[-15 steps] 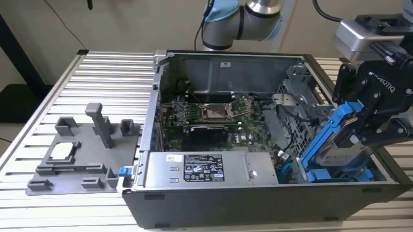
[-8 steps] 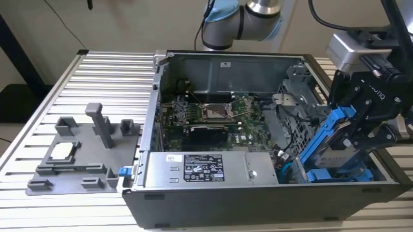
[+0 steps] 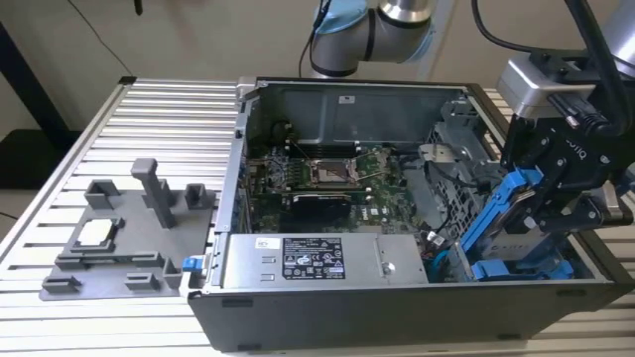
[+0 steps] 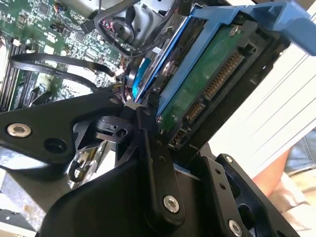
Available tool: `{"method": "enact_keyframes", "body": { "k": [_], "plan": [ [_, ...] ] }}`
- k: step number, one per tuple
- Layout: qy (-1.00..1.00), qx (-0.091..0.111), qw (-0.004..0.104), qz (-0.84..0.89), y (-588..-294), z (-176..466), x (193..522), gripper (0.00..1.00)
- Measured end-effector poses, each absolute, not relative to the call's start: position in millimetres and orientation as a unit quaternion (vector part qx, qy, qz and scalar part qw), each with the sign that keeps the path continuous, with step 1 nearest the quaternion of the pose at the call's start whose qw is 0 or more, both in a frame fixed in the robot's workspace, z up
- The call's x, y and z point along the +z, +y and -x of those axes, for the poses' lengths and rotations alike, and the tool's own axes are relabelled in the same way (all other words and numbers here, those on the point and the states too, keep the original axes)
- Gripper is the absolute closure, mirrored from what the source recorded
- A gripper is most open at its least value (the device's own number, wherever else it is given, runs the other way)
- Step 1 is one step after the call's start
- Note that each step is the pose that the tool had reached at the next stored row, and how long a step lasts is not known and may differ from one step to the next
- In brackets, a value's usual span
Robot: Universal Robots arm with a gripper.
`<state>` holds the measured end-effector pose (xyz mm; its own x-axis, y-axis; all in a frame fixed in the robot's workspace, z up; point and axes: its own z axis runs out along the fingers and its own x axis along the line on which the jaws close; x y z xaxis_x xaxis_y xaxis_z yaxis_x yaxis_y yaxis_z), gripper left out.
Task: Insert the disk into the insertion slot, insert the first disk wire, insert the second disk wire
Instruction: 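Insert the disk into the insertion slot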
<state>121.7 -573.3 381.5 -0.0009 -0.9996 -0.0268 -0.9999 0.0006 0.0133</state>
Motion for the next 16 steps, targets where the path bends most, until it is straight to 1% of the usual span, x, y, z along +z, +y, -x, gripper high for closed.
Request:
{"method": "enact_keyframes", "body": {
  "k": [3,4,5,6,12,13,16],
  "plan": [
    [0.707,0.014,0.005,0.707,-573.3,-121.8,381.1,0.66],
    [0.707,0.014,0.005,0.707,-573.4,-121.8,381.0,0.60],
    [0.707,0.014,0.005,0.707,-573.3,-121.8,380.9,0.60],
    [0.707,0.014,0.005,0.707,-573.3,-121.7,380.9,0.53],
    [0.707,0.014,0.005,0.707,-573.4,-121.8,380.7,0.53],
    [0.707,0.013,0.006,0.707,-573.4,-121.7,380.6,0.53],
    [0.706,-0.003,0.022,0.708,-573.3,-121.7,380.6,0.53]
  ]
}}
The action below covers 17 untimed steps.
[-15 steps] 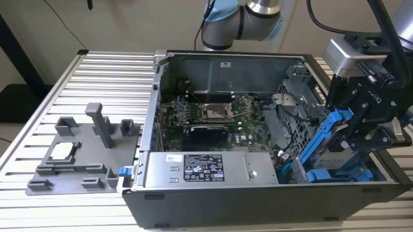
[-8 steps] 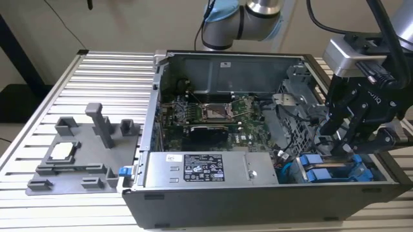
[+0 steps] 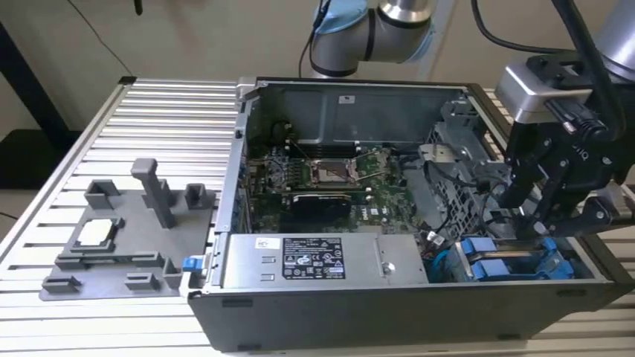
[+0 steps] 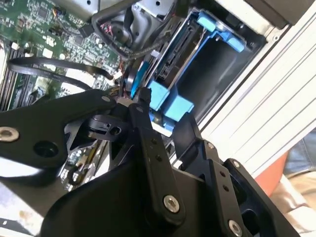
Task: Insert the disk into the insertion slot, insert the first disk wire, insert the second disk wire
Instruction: 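Insert the disk into the insertion slot, then insert the first disk wire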
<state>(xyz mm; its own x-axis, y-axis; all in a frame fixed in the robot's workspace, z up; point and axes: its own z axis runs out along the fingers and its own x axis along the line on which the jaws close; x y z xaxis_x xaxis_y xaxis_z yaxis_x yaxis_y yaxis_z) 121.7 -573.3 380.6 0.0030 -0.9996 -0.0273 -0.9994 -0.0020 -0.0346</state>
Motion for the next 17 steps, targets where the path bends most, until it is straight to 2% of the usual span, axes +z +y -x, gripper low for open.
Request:
{"method": "enact_keyframes", "body": {
  "k": [7,11,12,17],
  "plan": [
    [0.702,-0.038,0.059,0.708,-573.3,-121.7,380.1,0.53],
    [0.700,-0.053,0.076,0.708,-573.3,-121.7,379.6,0.53],
    [0.700,-0.054,0.077,0.708,-573.3,-121.8,379.5,0.53],
    [0.698,-0.048,0.070,0.711,-573.0,-126.1,379.5,0.53]
  ]
}}
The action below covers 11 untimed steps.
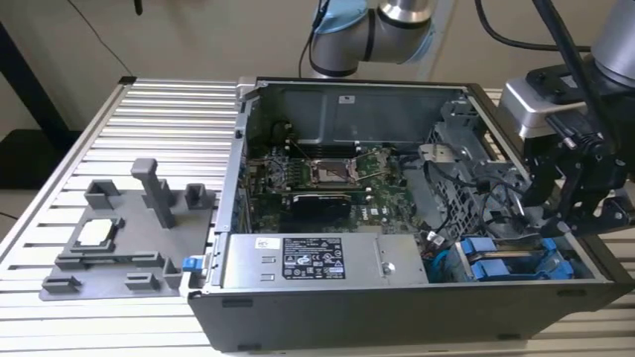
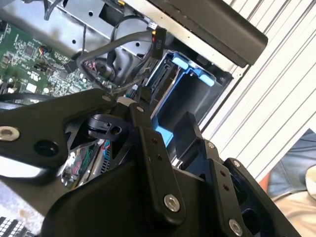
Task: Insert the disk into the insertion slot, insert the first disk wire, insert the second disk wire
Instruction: 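Insert the first disk wire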
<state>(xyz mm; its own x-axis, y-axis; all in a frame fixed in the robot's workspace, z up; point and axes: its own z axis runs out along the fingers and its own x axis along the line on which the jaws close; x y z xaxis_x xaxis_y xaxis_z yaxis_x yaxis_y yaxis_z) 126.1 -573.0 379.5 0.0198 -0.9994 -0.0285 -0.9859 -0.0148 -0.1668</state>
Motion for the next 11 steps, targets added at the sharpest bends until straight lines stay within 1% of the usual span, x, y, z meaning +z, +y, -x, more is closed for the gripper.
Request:
{"method": "enact_keyframes", "body": {
  "k": [11],
  "plan": [
    [0.694,-0.047,0.069,0.715,-567,-139,377,0.53]
  ]
}}
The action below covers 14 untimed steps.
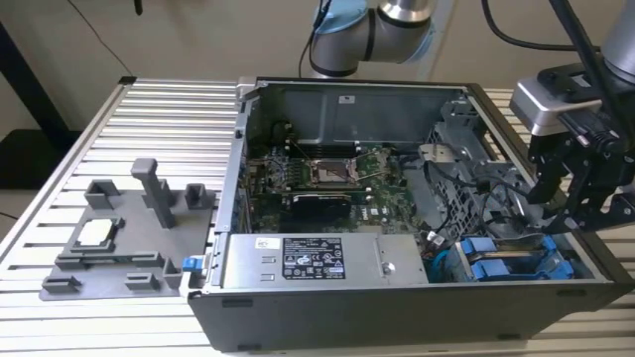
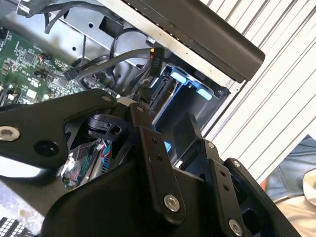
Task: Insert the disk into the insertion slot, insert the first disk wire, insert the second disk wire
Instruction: 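Insert the first disk wire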
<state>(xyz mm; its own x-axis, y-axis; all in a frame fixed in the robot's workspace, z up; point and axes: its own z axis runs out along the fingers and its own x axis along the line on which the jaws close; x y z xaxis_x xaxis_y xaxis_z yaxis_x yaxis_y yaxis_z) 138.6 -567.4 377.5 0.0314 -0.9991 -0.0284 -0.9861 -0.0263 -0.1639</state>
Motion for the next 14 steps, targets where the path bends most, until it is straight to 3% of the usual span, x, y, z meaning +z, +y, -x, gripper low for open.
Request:
{"method": "enact_keyframes", "body": {
  "k": [14],
  "plan": [
    [0.681,-0.046,0.070,0.728,-559,-151,371,0.53]
  ]
}}
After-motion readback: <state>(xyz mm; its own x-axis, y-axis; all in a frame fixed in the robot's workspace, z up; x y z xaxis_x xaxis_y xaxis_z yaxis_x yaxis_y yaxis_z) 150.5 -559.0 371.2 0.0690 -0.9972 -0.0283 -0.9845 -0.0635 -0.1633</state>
